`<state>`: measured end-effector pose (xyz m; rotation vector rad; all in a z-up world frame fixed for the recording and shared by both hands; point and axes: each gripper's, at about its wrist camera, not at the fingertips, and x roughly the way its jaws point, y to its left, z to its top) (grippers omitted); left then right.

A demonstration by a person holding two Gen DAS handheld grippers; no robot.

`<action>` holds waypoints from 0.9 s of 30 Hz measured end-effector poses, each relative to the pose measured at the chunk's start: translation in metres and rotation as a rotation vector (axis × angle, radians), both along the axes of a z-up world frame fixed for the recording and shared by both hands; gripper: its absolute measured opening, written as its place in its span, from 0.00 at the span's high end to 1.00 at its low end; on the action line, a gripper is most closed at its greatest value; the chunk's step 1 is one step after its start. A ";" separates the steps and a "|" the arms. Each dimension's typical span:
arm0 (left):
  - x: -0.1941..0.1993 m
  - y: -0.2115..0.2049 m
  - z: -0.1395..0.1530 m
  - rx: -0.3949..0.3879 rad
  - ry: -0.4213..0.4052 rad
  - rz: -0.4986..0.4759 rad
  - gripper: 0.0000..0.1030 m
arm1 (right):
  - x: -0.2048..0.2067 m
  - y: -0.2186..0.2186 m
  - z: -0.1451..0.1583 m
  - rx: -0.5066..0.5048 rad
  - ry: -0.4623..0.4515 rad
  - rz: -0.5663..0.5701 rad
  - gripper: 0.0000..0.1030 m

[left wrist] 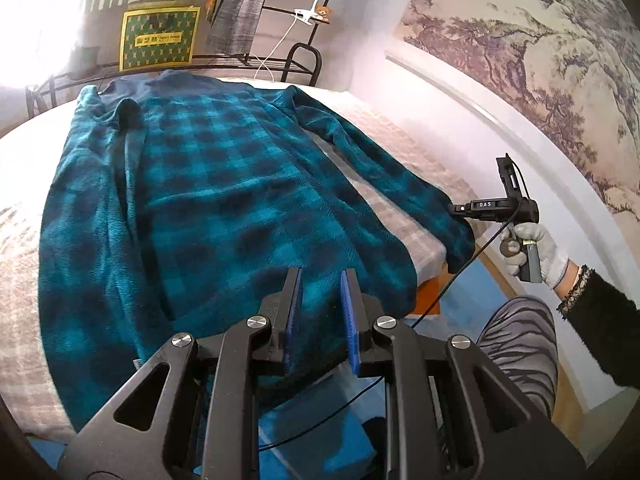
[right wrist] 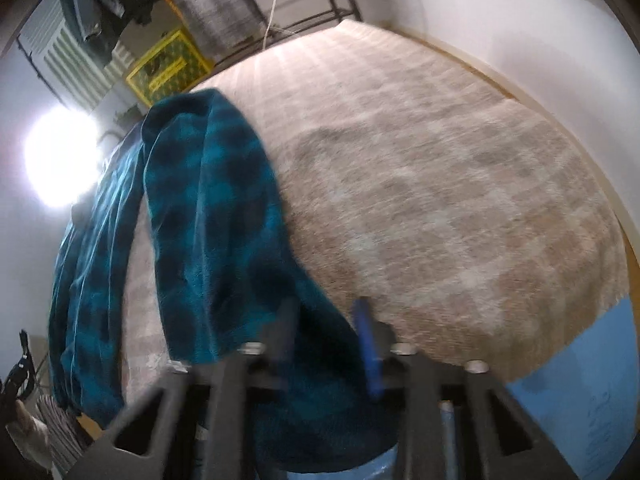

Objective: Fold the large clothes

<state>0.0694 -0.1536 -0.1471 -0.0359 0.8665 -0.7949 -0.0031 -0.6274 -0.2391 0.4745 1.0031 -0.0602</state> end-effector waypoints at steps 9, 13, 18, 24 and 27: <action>0.007 0.000 -0.002 -0.029 0.018 0.001 0.83 | -0.017 0.024 0.059 0.051 -0.148 0.030 1.00; 0.005 0.002 -0.002 -0.039 0.011 -0.004 0.83 | -0.020 0.050 0.087 0.056 -0.199 0.060 1.00; 0.007 0.012 -0.002 -0.056 0.011 0.012 0.83 | -0.015 0.106 0.130 0.036 -0.283 0.153 1.00; 0.010 0.037 -0.002 -0.098 0.024 0.069 0.83 | -0.003 0.211 0.153 -0.003 -0.334 0.394 1.00; 0.013 0.050 -0.004 -0.109 0.034 0.102 0.83 | 0.005 0.269 0.136 -0.066 -0.280 0.535 1.00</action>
